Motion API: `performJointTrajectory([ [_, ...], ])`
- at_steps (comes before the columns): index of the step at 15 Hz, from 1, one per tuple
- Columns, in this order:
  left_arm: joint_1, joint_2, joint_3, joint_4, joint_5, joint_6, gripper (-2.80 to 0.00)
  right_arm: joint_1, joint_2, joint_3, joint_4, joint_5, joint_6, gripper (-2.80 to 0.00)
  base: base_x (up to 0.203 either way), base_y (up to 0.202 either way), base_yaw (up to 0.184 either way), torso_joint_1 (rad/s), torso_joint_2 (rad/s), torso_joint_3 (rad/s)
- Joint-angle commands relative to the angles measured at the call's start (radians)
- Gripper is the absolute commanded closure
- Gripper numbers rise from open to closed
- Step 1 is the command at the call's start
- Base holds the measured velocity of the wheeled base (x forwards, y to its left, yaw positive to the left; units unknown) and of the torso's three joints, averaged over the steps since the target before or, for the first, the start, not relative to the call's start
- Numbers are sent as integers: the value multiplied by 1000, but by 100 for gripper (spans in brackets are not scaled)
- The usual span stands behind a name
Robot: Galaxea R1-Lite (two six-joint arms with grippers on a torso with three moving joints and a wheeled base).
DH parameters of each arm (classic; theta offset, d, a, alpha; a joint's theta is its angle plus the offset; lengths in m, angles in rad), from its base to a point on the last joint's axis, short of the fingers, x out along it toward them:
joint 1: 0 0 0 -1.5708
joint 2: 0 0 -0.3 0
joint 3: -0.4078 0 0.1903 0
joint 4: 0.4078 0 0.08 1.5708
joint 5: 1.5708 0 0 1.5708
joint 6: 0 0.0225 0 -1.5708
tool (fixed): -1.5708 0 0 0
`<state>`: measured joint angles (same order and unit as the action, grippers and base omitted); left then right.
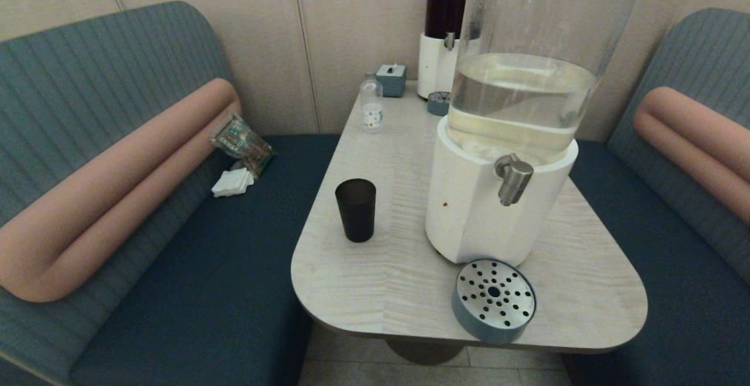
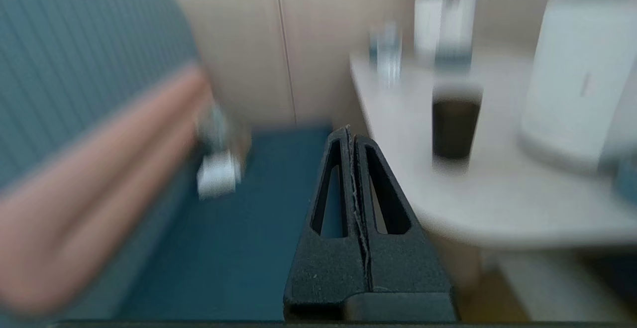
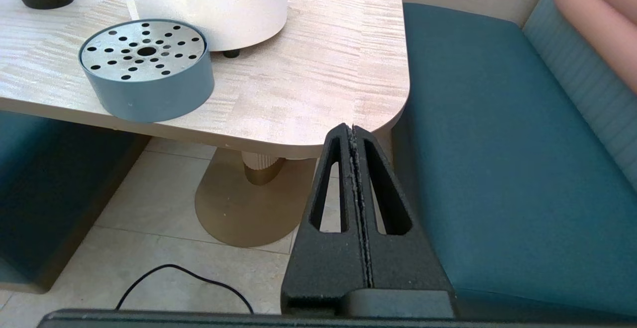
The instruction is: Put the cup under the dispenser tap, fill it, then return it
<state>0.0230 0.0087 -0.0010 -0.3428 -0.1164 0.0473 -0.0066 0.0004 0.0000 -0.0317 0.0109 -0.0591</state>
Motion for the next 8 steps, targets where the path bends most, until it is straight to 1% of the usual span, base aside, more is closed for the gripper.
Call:
performJointTrajectory([
  [1, 0, -4, 1, 107, 0, 7, 0, -1, 1, 12, -1, 0, -1, 0, 0, 0, 0, 0, 0, 0],
  [3, 0, -4, 1, 253, 1, 27, 0, 0, 3, 12, -1, 1, -1, 0, 0, 0, 0, 0, 0, 0],
  [4, 0, -4, -2, 293, 19, 32, 0, 0, 1, 12, -1, 0, -1, 0, 0, 0, 0, 0, 0, 0],
  [5, 0, -4, 0, 317, 71, 36, 0, 0, 1, 12, -1, 0, -1, 0, 0, 0, 0, 0, 0, 0],
  [6, 0, -4, 0, 369, 102, 41, 0, 0, 2, 12, -1, 1, -1, 0, 0, 0, 0, 0, 0, 0],
  [7, 0, -4, -8, 411, 109, 46, 0, -1, 1, 12, -1, 0, -1, 0, 0, 0, 0, 0, 0, 0],
  [8, 0, -4, -12, 421, 109, 55, 0, 0, 1, 12, -1, 1, -1, 0, 0, 0, 0, 0, 0, 0],
])
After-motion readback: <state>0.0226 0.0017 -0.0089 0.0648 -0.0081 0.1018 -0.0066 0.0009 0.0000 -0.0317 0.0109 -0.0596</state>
